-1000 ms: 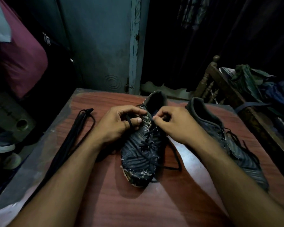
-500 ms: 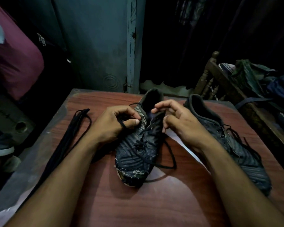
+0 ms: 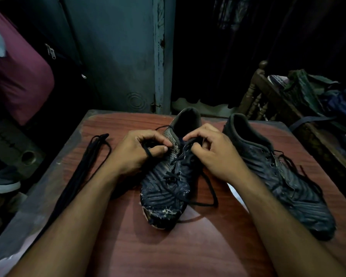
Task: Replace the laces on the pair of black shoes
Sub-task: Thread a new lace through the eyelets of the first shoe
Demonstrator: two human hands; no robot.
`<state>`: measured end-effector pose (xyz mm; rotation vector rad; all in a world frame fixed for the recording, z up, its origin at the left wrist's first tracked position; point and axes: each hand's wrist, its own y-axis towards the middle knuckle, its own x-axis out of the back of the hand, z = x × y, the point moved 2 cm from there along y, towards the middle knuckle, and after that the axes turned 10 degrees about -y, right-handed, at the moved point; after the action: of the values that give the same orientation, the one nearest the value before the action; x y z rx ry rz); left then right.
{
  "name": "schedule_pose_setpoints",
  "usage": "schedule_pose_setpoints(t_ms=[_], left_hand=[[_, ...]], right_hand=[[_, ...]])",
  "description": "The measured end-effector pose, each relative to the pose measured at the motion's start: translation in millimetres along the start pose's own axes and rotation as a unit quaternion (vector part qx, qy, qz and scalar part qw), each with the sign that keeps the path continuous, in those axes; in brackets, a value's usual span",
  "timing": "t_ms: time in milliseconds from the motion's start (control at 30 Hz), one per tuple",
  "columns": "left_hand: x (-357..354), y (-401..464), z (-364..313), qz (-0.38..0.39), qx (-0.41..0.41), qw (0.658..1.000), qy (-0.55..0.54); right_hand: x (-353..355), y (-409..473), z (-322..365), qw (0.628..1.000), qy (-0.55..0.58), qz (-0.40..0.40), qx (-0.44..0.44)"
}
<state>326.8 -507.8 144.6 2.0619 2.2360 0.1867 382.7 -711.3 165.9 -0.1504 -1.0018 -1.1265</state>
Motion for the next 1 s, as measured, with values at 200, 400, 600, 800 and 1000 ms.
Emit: schedule_pose_setpoints(t_ms=[200,400,600,800,1000], left_hand=[[7,1,-6,0.024,-0.049,0.992,0.109],[7,-2,-11,0.018,-0.046,0.989,0.137],[6,-4,-13,0.025,-0.051,0.981,0.186],[0,-5,-18,0.012,-0.062,0.974,0.219],[-3,-7,-21,-0.005,-0.076,0.968,0.238]], right_hand=[[-10,0,7,0.986,-0.145,0.083,0.006],[-15,2,7,0.979,-0.164,0.122,0.022],[-18,1,2,0.993,-0.091,0.065,0.024],[-20,0,-1,0.997,-0.052,0.048,0.023],[-18,0,-3,0.995,-0.064,0.077,0.019]])
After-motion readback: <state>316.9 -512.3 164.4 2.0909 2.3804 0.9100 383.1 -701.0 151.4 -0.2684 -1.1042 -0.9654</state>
